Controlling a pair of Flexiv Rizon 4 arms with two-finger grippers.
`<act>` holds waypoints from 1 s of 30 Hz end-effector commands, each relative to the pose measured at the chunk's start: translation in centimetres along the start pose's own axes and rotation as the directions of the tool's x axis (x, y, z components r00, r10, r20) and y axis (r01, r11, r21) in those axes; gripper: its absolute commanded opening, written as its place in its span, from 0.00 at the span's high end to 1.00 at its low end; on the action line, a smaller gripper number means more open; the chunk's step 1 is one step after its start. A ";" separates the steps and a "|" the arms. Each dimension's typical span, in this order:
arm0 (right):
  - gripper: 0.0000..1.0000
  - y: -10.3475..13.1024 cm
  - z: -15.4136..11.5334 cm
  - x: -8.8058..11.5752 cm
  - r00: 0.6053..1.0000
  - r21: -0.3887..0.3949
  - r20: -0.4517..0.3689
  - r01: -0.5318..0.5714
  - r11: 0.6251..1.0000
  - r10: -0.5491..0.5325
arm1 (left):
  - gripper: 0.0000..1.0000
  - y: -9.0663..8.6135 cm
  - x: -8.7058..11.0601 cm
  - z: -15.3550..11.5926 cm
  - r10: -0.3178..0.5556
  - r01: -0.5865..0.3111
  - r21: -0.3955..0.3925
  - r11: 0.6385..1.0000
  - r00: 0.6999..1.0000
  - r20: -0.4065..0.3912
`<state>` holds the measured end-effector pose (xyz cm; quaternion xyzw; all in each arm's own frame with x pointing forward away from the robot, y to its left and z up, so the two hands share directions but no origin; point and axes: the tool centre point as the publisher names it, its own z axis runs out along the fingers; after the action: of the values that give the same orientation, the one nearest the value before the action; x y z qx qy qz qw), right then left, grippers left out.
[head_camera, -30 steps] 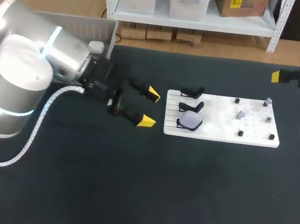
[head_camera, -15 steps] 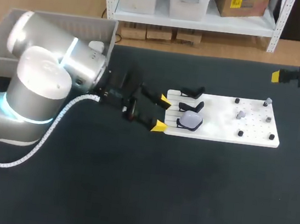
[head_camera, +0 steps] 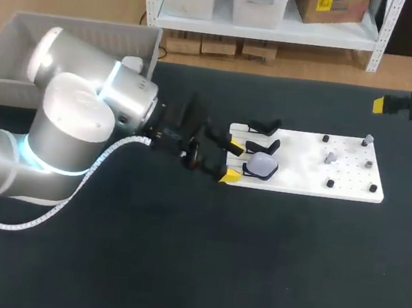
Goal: Pick up each earbud case from the left stands, insert the matching earbuds, close the lid, and place the case in the box.
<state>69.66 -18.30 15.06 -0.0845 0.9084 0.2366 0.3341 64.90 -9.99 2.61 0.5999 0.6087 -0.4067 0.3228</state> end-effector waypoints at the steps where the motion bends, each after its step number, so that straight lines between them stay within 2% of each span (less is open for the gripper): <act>1: 0.00 -0.1 0.1 0.0 1.000 -0.004 0.000 0.001 1.000 -0.001 | 0.28 0.7 0.0 1.0 0.004 -0.004 0.005 1.000 1.000 0.004; 13: 0.00 -0.1 0.1 0.0 1.000 -0.004 0.000 0.001 1.000 -0.001 | 0.30 1.2 -0.4 2.1 0.011 -0.011 0.007 1.000 1.000 0.014; 24: 0.00 -0.1 0.1 0.0 1.000 -0.004 0.000 0.001 1.000 -0.001 | 0.43 1.4 -0.3 2.4 0.007 -0.008 0.006 1.000 1.000 0.020; 30: 0.00 -0.1 0.1 0.0 1.000 -0.004 0.000 0.001 1.000 -0.001 | 0.43 1.4 -0.4 2.6 0.007 -0.007 0.010 1.000 1.000 0.026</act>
<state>69.66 -18.30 15.06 -0.0845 0.9084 0.2366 0.3341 65.95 -12.43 1.81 0.5984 0.6016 -0.4150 0.3283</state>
